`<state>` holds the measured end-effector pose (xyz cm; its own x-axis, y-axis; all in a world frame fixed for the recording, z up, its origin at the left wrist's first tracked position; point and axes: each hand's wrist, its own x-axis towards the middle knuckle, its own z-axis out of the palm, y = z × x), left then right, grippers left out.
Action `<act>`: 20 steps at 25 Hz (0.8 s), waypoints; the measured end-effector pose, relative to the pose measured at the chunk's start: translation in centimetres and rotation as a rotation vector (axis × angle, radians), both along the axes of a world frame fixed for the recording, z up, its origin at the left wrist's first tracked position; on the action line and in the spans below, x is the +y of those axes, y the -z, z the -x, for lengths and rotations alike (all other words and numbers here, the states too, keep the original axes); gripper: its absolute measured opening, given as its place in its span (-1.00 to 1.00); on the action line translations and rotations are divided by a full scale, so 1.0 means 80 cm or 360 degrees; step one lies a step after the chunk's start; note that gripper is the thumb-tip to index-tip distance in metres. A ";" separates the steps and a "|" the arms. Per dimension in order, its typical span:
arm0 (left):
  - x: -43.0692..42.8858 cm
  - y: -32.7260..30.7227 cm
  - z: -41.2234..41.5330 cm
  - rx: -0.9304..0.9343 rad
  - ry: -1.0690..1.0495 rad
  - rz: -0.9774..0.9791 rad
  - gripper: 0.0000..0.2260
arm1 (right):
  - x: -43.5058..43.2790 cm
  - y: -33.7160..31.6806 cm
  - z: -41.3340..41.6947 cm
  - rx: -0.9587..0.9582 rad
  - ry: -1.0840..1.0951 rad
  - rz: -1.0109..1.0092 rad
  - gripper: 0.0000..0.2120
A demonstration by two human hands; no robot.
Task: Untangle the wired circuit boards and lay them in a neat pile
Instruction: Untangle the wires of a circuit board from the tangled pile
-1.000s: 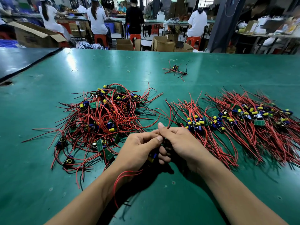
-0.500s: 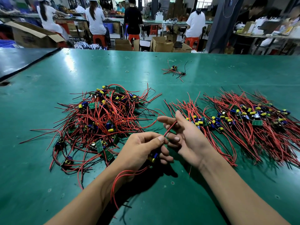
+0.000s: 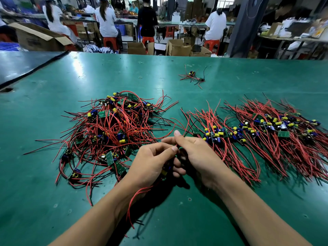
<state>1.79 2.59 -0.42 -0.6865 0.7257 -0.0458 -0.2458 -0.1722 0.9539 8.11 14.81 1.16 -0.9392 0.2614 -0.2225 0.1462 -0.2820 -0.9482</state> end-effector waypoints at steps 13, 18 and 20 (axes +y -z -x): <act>-0.005 -0.006 -0.006 0.0019 0.0129 0.0066 -0.86 | 0.041 -0.012 0.001 0.0116 0.0235 0.0797 -0.45; -0.005 -0.008 -0.006 0.0009 0.0147 0.0071 -0.85 | 0.046 -0.015 -0.006 0.0167 0.0077 0.1038 -0.56; -0.005 -0.009 -0.006 -0.0015 0.0138 0.0073 -0.86 | 0.046 -0.015 -0.005 0.0146 0.0068 0.1042 -0.56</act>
